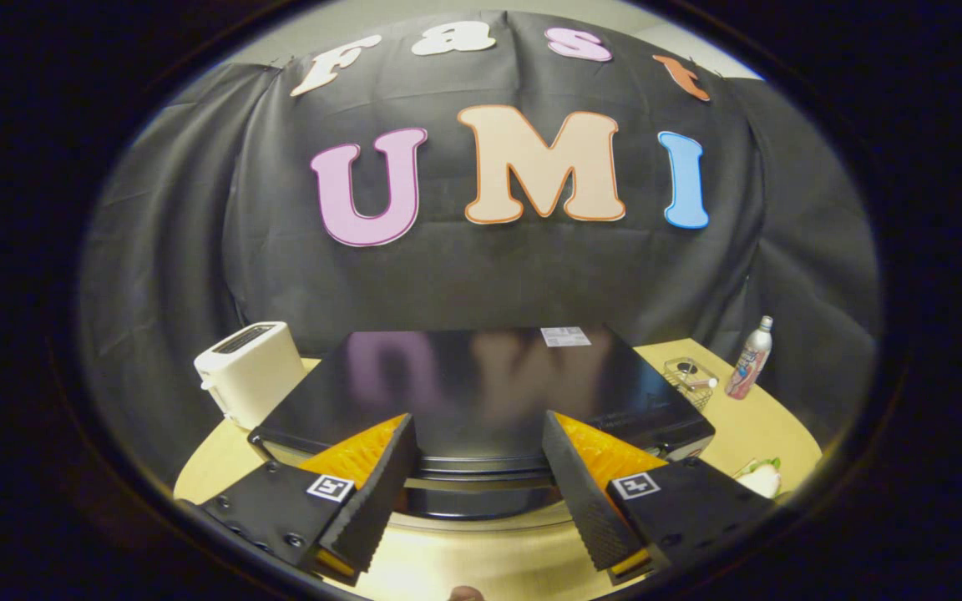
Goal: Open the toaster oven, put the food inside, and close the toaster oven door.
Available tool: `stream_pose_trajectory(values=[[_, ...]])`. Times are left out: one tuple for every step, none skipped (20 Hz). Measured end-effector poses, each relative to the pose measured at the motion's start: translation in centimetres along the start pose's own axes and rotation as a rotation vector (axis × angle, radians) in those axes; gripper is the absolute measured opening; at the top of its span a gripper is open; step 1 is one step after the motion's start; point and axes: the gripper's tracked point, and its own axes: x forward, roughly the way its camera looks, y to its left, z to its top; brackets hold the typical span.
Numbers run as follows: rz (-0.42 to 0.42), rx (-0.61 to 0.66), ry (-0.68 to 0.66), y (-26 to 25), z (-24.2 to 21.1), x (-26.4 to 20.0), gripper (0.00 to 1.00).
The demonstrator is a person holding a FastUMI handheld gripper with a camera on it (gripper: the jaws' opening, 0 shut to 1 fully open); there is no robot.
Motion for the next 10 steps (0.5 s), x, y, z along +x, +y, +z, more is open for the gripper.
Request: stream_pose_trajectory(values=[[-0.001, -0.001, -0.001, 0.0, -0.1, -0.1, 0.96], [-0.001, 0.0, -0.01, 0.0, -0.1, -0.3, 0.96], [-0.001, -0.001, -0.016, 0.0, -0.1, -0.4, 0.96], [-0.002, 0.004, -0.024, 0.0, -0.2, -0.3, 0.97], [-0.005, 0.007, -0.037, -0.1, -0.2, -1.0, 0.97], [-0.006, 0.005, -0.043, -0.2, -0.6, -1.2, 0.97], [-0.008, 0.015, -0.033, -0.2, -0.9, -1.5, 0.97], [-0.013, 0.016, -0.043, -0.3, -1.1, -2.1, 0.97], [-0.015, 0.006, -0.033, -0.3, -1.5, -2.5, 0.97], [-0.018, -0.003, -0.037, -0.2, -1.6, -3.2, 0.97]])
